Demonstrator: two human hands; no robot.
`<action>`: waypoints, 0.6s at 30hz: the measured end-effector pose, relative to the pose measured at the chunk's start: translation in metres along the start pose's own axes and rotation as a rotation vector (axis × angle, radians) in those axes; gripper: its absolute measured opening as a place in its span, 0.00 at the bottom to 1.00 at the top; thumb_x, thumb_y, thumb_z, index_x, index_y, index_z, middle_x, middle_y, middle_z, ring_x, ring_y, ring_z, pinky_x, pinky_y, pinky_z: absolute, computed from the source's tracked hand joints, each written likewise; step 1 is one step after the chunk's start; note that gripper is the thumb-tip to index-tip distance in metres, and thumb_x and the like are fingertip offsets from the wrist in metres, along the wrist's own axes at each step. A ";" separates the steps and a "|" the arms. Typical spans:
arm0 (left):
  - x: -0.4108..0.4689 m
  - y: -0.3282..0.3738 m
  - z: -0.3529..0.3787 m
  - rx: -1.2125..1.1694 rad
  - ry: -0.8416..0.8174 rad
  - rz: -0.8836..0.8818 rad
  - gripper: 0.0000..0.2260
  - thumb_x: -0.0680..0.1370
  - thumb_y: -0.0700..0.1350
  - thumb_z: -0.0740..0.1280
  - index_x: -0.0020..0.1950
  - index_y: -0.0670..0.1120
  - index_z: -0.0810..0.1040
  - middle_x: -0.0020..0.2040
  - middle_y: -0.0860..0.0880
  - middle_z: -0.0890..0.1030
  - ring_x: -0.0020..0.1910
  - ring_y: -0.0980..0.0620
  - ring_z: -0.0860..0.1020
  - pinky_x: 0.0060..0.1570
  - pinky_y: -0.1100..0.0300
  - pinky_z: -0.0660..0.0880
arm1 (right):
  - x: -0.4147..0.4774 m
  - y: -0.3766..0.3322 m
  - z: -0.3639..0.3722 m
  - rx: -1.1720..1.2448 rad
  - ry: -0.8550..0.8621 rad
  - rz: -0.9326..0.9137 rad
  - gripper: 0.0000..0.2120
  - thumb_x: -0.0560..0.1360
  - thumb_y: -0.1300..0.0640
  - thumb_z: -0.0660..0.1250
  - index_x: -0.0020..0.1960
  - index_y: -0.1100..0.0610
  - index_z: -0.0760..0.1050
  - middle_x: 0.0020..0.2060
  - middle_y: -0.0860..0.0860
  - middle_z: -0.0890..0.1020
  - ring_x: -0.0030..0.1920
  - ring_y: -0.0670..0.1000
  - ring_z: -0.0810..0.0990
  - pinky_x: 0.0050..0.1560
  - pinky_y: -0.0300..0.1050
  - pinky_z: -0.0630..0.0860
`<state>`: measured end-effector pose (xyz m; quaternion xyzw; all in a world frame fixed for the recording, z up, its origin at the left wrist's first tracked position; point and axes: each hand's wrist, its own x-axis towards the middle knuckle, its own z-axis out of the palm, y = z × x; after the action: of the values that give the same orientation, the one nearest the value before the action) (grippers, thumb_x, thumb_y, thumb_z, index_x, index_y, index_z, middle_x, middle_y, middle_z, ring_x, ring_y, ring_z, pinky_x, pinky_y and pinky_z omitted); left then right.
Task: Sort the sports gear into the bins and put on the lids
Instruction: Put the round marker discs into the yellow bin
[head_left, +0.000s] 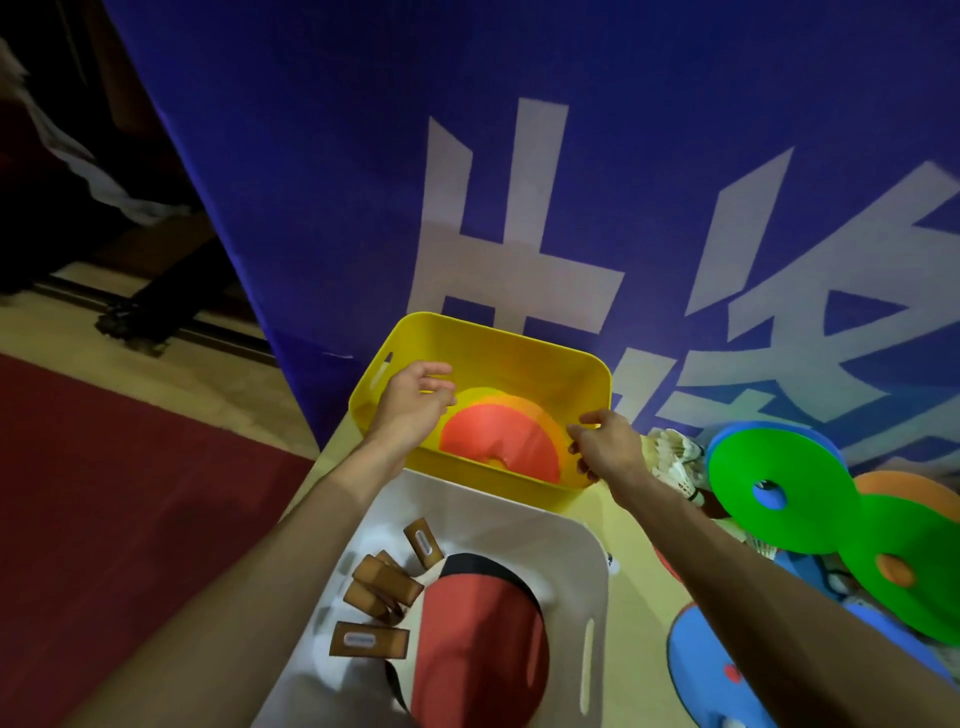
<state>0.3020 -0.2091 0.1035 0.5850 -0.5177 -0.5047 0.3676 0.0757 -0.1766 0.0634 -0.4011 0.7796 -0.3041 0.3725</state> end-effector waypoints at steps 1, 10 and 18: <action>-0.004 0.000 0.004 -0.005 -0.014 -0.004 0.11 0.77 0.36 0.65 0.56 0.49 0.76 0.53 0.47 0.81 0.54 0.46 0.80 0.61 0.47 0.75 | -0.001 0.002 -0.004 -0.010 0.001 -0.001 0.17 0.78 0.56 0.64 0.65 0.60 0.71 0.38 0.55 0.81 0.29 0.51 0.76 0.26 0.42 0.70; -0.041 0.019 0.065 -0.068 -0.111 0.035 0.07 0.78 0.39 0.66 0.51 0.49 0.80 0.51 0.47 0.81 0.53 0.49 0.81 0.55 0.54 0.78 | -0.016 0.028 -0.059 0.131 -0.024 -0.047 0.13 0.75 0.65 0.61 0.57 0.58 0.76 0.37 0.52 0.82 0.26 0.49 0.74 0.25 0.41 0.66; -0.074 0.050 0.148 0.045 -0.309 0.102 0.09 0.77 0.38 0.65 0.47 0.51 0.79 0.48 0.49 0.82 0.49 0.51 0.81 0.46 0.60 0.76 | -0.035 0.107 -0.146 0.072 -0.011 -0.095 0.11 0.77 0.64 0.61 0.56 0.56 0.76 0.38 0.54 0.80 0.29 0.53 0.78 0.32 0.46 0.75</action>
<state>0.1502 -0.1323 0.1339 0.4816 -0.6083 -0.5574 0.2956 -0.0731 -0.0689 0.0711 -0.4257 0.7462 -0.3469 0.3762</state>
